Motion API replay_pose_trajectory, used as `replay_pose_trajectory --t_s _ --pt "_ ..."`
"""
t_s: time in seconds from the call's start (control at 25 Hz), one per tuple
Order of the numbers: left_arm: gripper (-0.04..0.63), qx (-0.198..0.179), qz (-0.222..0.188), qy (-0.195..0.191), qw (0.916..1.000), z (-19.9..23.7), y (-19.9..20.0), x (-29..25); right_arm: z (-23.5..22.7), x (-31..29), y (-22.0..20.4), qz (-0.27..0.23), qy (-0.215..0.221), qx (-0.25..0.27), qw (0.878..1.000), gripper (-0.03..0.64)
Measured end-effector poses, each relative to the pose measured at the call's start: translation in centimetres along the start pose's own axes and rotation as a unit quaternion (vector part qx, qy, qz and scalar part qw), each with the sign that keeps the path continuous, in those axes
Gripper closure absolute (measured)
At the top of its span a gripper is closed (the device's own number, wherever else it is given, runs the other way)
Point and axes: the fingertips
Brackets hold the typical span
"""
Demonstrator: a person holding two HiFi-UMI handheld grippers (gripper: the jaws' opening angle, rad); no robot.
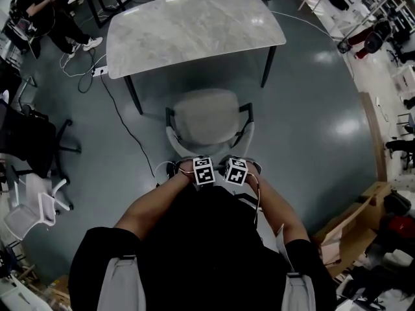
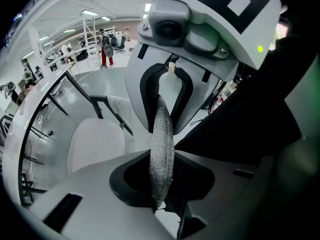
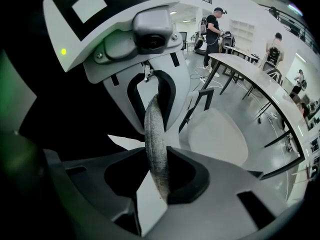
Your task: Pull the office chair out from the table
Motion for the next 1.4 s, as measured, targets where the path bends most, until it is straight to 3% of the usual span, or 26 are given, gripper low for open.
replay_pose_trajectory --t_s 0.44,1.4 --pt "0.501 0.002 -0.003 0.0 1.0 -1.5 2.8 -1.3 1.1 1.3 -2.7 0.005 0.004 0.013 1.0 0.511" --pt "0.502 0.006 -0.006 -0.004 1.0 -4.6 3.9 -1.7 3.7 1.8 -4.4 0.008 0.002 0.02 1.0 0.511"
Point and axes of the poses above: the fingertips, and each gripper's own axes: x backward along the fingers, z to its left, y out of its top, and after that the axes turned 8 degrees about -x, right-handed
